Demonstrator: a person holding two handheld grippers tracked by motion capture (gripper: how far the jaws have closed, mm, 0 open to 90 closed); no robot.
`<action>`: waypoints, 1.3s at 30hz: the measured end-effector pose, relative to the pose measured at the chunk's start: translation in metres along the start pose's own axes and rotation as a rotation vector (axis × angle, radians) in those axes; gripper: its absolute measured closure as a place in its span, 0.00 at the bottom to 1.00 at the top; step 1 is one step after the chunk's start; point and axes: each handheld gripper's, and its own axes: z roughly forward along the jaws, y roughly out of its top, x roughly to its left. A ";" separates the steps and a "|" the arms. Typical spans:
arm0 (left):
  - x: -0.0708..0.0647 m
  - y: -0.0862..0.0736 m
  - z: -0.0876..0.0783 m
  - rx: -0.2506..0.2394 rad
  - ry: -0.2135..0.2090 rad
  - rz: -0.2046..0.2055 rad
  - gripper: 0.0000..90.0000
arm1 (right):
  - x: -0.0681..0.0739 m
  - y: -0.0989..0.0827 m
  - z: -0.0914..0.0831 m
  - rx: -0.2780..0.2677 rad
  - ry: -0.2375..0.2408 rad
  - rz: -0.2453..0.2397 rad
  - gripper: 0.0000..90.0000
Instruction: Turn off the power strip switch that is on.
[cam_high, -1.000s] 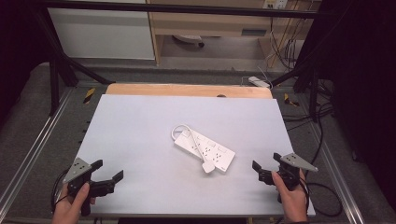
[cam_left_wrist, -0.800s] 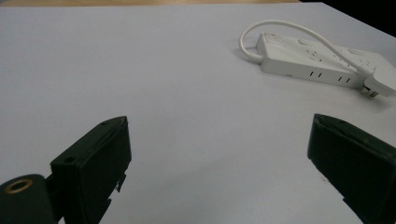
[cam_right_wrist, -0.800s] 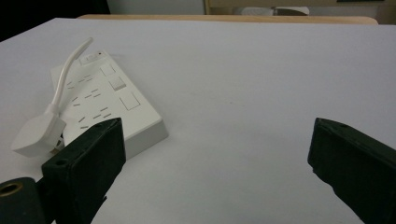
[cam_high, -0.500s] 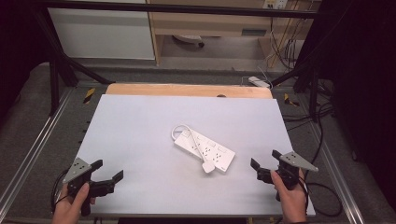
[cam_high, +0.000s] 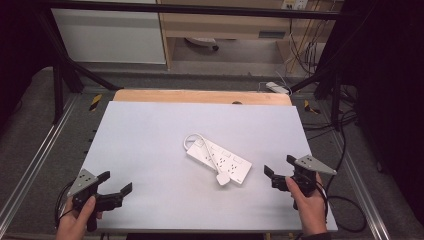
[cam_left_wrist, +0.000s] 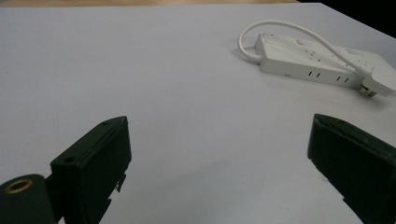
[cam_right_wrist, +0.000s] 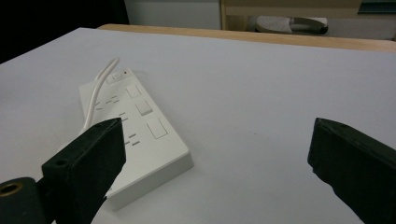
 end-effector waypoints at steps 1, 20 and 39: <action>0.000 0.000 0.000 0.000 0.000 -0.002 0.07 | 0.000 0.001 0.000 0.000 0.000 -0.004 0.05; 0.000 0.000 0.000 0.002 -0.003 -0.004 0.07 | 0.006 0.040 0.011 0.007 0.027 -0.023 0.04; -0.001 0.000 0.001 0.008 -0.006 0.000 0.07 | 0.009 0.061 0.024 0.010 0.048 -0.029 0.05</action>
